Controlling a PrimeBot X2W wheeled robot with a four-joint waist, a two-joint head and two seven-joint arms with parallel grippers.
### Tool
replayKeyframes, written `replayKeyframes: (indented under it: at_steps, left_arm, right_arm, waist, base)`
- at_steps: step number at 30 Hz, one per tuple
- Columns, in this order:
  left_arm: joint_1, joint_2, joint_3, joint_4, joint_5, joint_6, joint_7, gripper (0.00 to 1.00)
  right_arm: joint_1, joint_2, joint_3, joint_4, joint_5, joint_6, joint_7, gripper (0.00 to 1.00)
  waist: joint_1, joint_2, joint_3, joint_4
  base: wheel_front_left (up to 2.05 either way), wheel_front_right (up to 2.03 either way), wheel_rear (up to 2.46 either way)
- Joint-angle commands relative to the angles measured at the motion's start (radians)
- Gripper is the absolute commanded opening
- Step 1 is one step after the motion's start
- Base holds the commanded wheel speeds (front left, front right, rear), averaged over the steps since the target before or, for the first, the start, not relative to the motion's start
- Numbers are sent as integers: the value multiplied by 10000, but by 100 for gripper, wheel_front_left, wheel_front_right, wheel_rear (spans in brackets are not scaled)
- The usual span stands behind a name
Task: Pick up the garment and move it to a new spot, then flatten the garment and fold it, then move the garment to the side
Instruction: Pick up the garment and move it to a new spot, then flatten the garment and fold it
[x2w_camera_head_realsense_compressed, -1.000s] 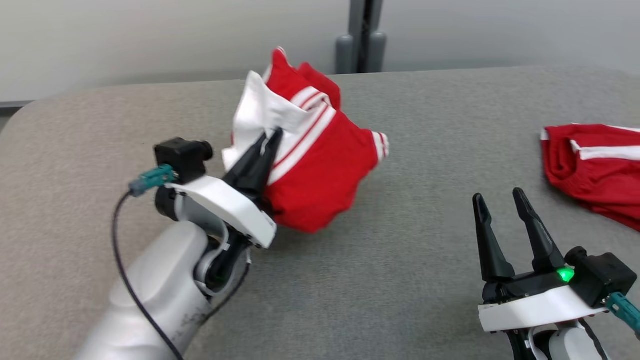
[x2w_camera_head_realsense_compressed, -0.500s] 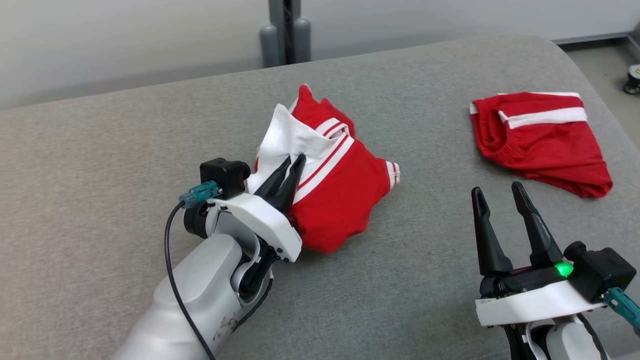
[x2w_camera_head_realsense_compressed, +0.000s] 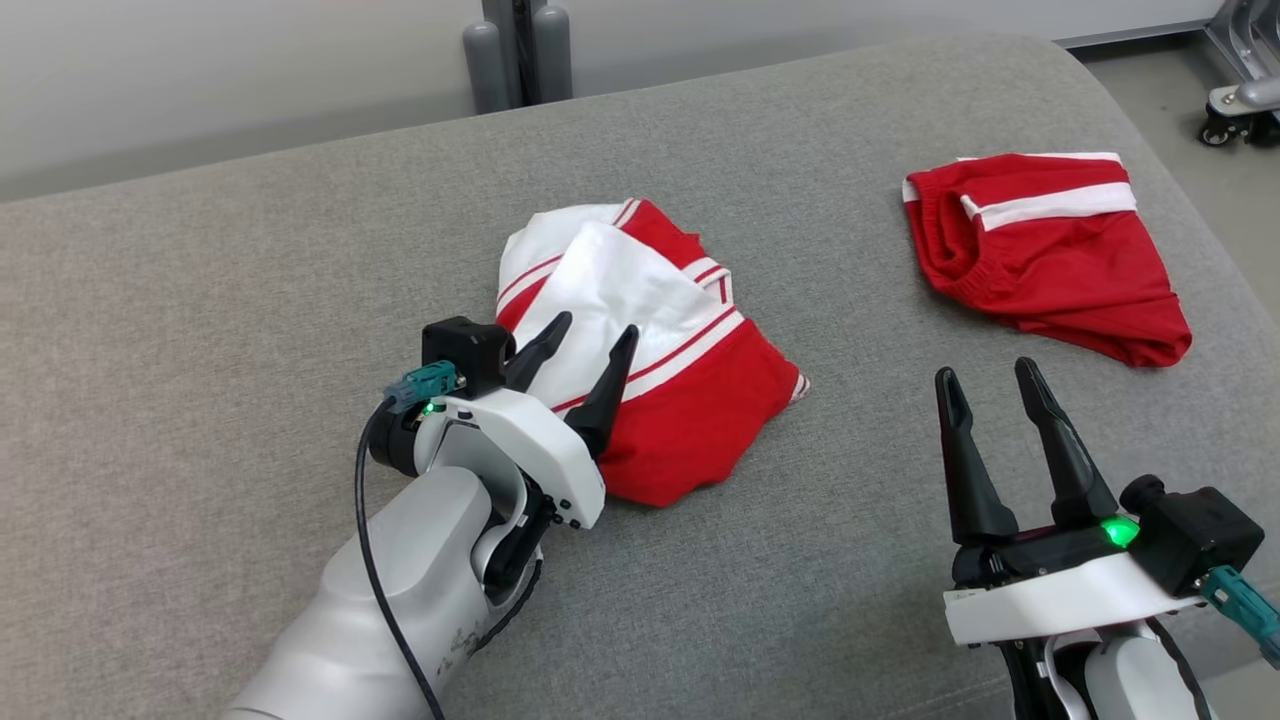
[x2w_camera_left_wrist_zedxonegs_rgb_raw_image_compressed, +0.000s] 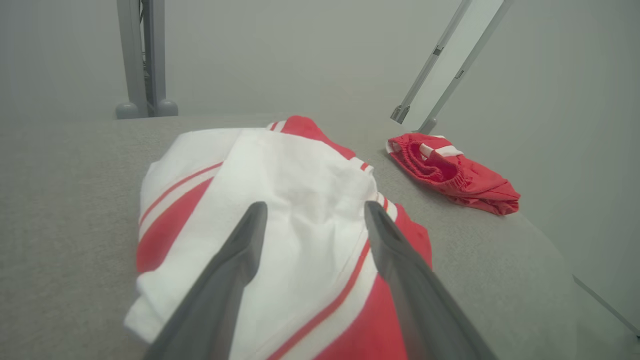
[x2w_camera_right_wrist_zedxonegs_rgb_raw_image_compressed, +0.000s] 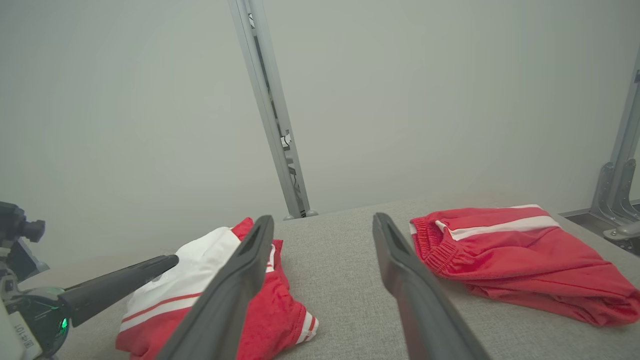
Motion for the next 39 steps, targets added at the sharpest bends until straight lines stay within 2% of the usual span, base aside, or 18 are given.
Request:
replayKeyframes:
  at_steps: [1,6,13,19,24,26,31,39]
  left_arm:
    - [86,65,64,-147,-82,41,-54,100]
    - [263,59,665,-653,272,230,-48,100]
    - [1134,321,2438,-1910,1960,665,-49,100]
    - [2987,446,4309,-3815,3674,981,-48,100]
    - [4480,308,5430,-5030,4654,967,-49,100]
    - [5200,217,6014,-5549,5119,1125,-49,100]
    - [6612,59,7102,-6552,5669,1182,-49,100]
    - [7583,44,7359,-7166,5139,1396,-49,100]
  right_arm:
    - [-41,-1,-61,37,48,3,-49,100]
    - [-23,1,-100,62,13,3,-49,100]
    - [189,-15,-235,13,-131,3,-49,100]
    - [356,-158,-178,62,-181,3,-49,100]
    - [471,-250,-153,105,-175,3,-50,100]
    - [571,-280,-167,140,-171,3,-50,100]
    - [752,-395,-244,185,-185,3,-50,100]
    - [929,-505,-155,396,-216,3,-50,100]
  waist:
    - [0,-1,-22,91]
    - [0,-1,-216,457]
    - [0,-1,-711,1157]
    - [0,-1,-1059,1679]
    - [0,-1,-1248,1969]
    - [0,-1,-1338,2089]
    - [0,-1,-1554,2462]
    - [0,-1,-1806,2844]
  base:
    - [0,0,0]
    - [0,0,0]
    - [0,0,0]
    - [0,0,0]
    - [0,0,0]
    - [0,0,0]
    - [0,0,0]
    - [0,0,0]
